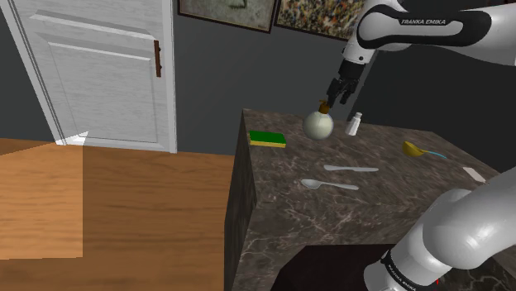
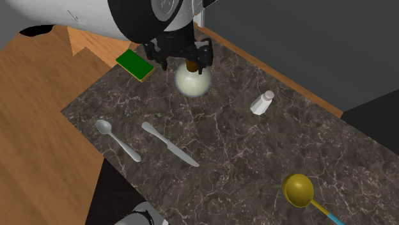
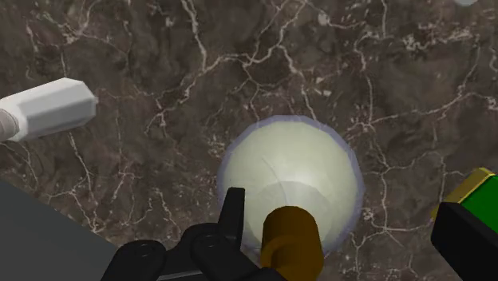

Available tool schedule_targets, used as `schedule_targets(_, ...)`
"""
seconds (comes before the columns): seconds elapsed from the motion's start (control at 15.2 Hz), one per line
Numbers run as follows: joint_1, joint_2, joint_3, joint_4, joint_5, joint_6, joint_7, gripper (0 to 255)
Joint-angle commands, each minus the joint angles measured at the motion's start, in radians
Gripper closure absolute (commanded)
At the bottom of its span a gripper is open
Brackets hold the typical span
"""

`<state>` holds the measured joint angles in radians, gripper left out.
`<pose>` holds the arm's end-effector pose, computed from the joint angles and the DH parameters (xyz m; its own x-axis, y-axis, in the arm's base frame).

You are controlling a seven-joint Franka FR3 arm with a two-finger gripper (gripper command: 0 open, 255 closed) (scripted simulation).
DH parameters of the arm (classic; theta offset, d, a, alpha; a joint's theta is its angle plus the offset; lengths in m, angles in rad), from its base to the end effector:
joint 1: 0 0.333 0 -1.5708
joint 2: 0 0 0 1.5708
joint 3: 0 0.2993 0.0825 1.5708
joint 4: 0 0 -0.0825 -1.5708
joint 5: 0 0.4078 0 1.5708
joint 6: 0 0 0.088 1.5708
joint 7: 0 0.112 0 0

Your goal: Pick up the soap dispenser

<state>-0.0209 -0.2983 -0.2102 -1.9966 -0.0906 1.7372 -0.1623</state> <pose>0.4824 -0.1322 0.5611 0.9985 -0.0467 0.0279 -0.0477 -0.9983 0.0334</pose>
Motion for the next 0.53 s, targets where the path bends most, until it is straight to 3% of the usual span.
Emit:
schedule_targets(0.0,-0.001,0.065,-0.018,0.059,0.012,0.026,-0.028,0)
schedule_targets(0.07,-0.002,0.096,-0.025,0.088,0.020,0.036,-0.041,0)
schedule_targets(0.46,-0.004,0.093,-0.027,0.005,0.018,0.117,-0.039,0)
